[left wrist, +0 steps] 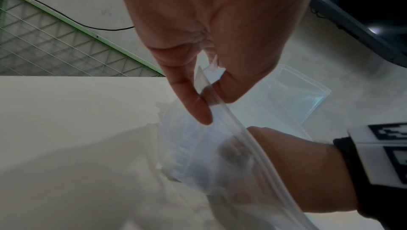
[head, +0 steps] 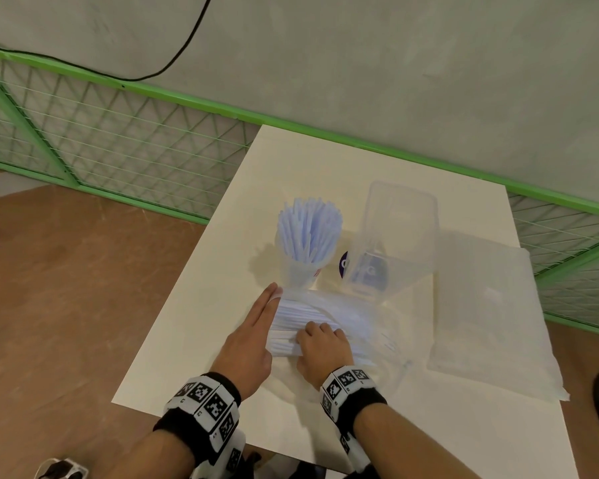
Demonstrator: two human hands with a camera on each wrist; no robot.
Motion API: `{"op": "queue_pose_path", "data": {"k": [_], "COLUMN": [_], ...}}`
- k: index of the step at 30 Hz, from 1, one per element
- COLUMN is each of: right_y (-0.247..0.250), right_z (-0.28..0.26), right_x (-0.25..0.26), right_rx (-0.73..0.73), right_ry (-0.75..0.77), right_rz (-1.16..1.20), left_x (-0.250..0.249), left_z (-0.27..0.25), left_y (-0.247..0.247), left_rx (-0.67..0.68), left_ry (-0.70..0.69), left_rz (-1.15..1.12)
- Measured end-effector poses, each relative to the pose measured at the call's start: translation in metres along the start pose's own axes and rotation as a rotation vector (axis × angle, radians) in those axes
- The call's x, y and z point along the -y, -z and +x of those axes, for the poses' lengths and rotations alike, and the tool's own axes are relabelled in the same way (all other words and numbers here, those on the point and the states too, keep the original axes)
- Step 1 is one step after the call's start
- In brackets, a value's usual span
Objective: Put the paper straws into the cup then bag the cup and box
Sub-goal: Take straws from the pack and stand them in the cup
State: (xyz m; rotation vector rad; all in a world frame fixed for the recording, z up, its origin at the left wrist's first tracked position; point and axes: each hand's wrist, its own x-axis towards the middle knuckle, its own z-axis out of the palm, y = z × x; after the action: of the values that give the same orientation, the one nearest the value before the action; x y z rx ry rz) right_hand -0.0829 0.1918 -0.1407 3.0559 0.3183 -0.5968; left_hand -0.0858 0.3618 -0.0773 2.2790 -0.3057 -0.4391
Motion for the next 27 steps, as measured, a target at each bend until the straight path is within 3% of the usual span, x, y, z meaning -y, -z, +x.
{"op": "queue_pose_path", "data": {"k": [16,23,27], "right_y": [-0.003,-0.001,0.008], "right_z": [0.001,-0.013,-0.026], "right_x": [0.005,-0.006,-0.016], "right_rx": [0.074,0.065,-0.017], "right_ry": [0.049,0.027,-0.014], "right_rz": [-0.034,0.109,0.365], "left_x": [0.002,0.005,0.006], "left_z": [-0.001,0.000,0.001], "left_y": [0.000,0.000,0.002], "left_rx": [0.009,-0.020,-0.032], "left_ry": [-0.003,0.000,0.001], "left_rz": [0.003,0.007,-0.003]}}
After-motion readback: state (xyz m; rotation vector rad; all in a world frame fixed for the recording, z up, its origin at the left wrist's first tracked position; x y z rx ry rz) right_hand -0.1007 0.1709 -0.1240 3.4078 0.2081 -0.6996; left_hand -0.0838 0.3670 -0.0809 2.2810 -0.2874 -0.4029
